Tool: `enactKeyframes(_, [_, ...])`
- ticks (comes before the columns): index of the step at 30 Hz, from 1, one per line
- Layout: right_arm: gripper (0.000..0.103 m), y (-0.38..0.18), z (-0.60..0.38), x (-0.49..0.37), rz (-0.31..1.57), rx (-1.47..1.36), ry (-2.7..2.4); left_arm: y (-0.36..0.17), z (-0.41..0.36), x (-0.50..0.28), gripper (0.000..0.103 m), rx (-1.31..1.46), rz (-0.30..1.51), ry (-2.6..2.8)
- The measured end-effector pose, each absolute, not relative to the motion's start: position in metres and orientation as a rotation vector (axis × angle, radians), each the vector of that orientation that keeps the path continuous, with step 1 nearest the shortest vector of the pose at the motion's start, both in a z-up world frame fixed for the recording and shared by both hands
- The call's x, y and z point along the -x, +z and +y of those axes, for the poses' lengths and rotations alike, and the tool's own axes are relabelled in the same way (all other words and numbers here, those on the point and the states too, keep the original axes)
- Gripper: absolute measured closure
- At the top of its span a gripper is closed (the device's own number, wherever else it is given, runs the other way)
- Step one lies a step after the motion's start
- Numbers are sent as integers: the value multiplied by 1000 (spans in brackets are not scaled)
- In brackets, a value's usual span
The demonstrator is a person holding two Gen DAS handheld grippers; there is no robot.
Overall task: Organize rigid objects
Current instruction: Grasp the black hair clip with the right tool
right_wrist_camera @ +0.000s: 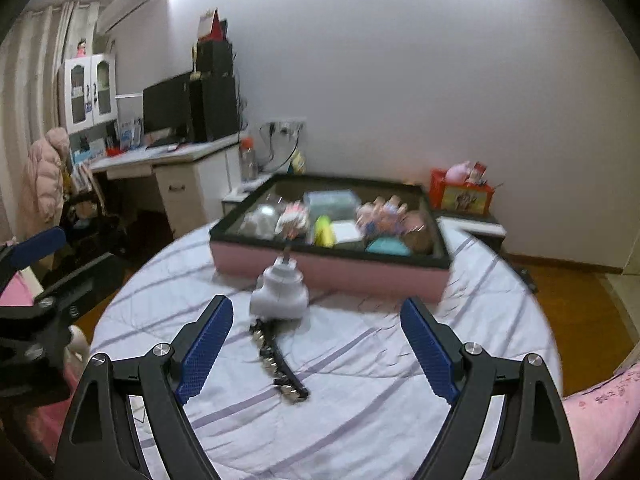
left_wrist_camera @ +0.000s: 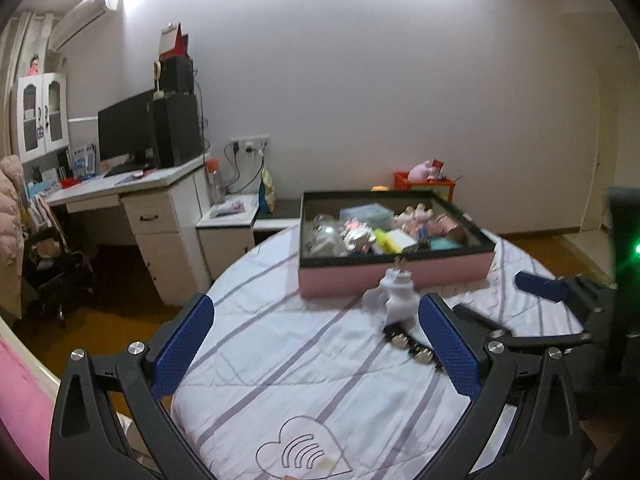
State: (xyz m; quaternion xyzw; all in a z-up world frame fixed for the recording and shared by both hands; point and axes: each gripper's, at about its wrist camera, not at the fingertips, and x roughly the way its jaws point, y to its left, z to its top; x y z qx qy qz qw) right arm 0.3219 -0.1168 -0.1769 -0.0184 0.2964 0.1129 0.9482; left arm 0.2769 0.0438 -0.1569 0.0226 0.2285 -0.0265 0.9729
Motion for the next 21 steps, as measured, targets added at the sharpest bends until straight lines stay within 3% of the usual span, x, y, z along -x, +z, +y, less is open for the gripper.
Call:
enactKeyframes(6, [18, -227, -90, -362, 811, 80, 335, -176, 55, -291, 0, -64, 542, -11])
enactKeyframes(7, [22, -231, -87, -364, 824, 89, 339, -178, 56, -292, 0, -63, 549, -9])
enactKeyframes(9, [41, -236, -83, -368, 841, 107, 331, -182, 58, -296, 0, -61, 565, -10])
enactKeyframes(13, [49, -243, -84, -375, 883, 99, 362, -187, 55, -304, 0, -57, 594, -25])
enactKeyframes(16, [76, -243, -89, -375, 883, 111, 376, -191, 50, -310, 0, -42, 627, -52])
enactKeyframes(21, [83, -238, -108, -356, 878, 105, 407, -195, 34, -316, 0, -61, 648, -79])
